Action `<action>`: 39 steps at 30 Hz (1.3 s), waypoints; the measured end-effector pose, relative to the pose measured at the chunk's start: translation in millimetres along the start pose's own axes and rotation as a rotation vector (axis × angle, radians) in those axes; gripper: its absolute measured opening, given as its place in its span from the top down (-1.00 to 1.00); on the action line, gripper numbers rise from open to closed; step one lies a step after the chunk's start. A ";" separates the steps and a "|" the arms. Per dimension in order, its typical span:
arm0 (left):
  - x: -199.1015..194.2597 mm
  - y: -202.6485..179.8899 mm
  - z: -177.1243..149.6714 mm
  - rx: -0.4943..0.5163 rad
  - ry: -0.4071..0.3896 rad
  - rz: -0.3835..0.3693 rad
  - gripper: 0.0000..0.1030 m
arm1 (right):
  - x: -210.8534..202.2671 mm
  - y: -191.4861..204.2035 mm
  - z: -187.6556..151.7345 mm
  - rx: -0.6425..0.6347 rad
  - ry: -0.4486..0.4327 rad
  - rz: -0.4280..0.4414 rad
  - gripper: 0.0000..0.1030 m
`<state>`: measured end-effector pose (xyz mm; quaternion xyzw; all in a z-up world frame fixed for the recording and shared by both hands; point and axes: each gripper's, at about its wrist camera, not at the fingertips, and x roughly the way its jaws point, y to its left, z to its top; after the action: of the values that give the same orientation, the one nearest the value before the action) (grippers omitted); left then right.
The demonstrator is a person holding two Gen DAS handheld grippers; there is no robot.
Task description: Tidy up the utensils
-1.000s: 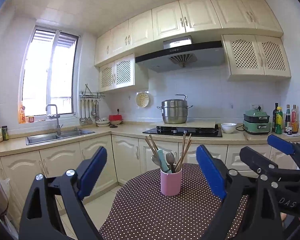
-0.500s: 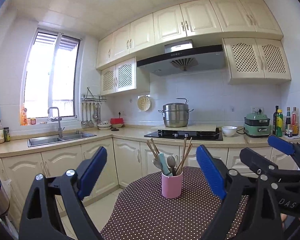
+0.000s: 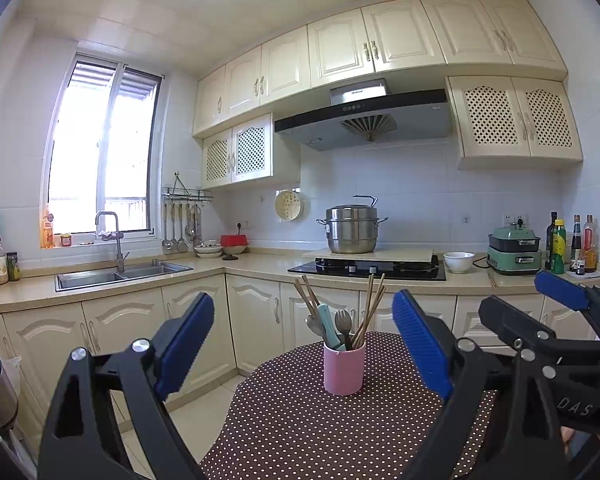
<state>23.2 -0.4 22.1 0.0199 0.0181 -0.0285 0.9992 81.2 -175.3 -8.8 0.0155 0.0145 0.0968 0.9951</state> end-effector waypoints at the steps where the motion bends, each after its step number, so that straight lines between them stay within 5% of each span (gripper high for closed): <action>1: 0.4 0.0 -0.1 0.000 0.002 0.000 -0.73 | 0.0 0.1 0.0 0.000 0.001 0.000 -0.76; 39: 4.0 1.2 -5.9 -0.007 0.022 0.000 -0.73 | 0.6 -0.1 -5.1 0.007 0.020 -0.002 -0.76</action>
<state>27.1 0.9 16.1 0.0167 0.0293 -0.0284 0.9990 81.7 -175.1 -13.9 0.0182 0.0250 0.0959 0.9949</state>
